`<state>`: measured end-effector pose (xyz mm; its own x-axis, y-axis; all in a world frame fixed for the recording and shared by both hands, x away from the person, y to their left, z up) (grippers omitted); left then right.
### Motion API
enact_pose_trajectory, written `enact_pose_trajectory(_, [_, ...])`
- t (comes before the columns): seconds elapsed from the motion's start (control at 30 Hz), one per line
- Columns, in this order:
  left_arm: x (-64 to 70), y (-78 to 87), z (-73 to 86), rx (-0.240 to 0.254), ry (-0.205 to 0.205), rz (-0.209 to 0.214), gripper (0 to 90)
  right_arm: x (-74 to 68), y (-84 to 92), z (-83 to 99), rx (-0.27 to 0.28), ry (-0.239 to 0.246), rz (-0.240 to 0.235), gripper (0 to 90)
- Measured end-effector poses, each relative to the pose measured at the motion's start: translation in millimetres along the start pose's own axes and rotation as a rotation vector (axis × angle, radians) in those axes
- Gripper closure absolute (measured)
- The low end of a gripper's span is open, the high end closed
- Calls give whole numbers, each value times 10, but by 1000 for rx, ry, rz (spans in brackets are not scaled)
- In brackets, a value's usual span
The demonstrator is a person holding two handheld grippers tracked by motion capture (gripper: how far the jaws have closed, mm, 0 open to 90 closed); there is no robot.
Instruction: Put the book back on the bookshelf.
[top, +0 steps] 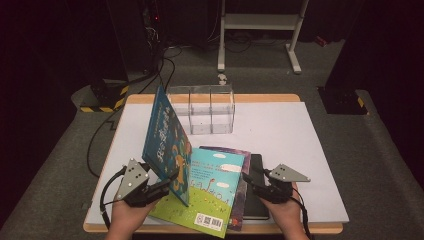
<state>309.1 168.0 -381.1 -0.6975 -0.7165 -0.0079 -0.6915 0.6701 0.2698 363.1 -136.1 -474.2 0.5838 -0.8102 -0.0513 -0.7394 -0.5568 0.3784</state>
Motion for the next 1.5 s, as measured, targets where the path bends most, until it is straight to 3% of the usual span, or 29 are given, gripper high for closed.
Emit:
enact_pose_trajectory(0.13, [-52,59,38,8,20,-19,552,-2,10,-6,3,-9,0,494])
enact_pose_trajectory(0.37, [-277,220,162,53,101,-76,758,9,-2,12,-7,-21,2,494])
enact_pose_trajectory(0.43, [-331,260,200,63,96,-98,800,12,-1,16,-8,-25,3,495])
enact_pose_trajectory(0.73, [-421,282,227,86,88,-87,792,23,2,28,-11,-39,4,496])
enact_pose_trajectory(0.83, [-433,257,137,108,73,-73,767,22,-2,32,-14,-40,3,495])
enact_pose_trajectory(1.03, [-461,154,-90,113,35,-91,760,19,8,27,-12,-43,1,493])
enact_pose_trajectory(1.2, [-485,100,-153,115,19,-99,792,37,23,32,-10,-51,0,493])
enact_pose_trajectory(1.33, [-522,79,-170,122,33,-94,814,49,36,34,-8,-58,-2,495])
enact_pose_trajectory(1.5, [-673,68,-271,134,62,-106,825,55,35,28,-6,-69,-8,496])
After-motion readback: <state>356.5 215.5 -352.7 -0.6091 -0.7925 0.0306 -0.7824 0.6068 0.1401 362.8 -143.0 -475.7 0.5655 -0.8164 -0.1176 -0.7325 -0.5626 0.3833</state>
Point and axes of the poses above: each handheld gripper's, and its own axes: y roughly backward along the jaws, z roughly out of its underside, x roughly to its right, the point moved 6 cm from there along -y, roughly forward along the jaws, and after that the axes turned 9 degrees about z, right-handed, at the moved point
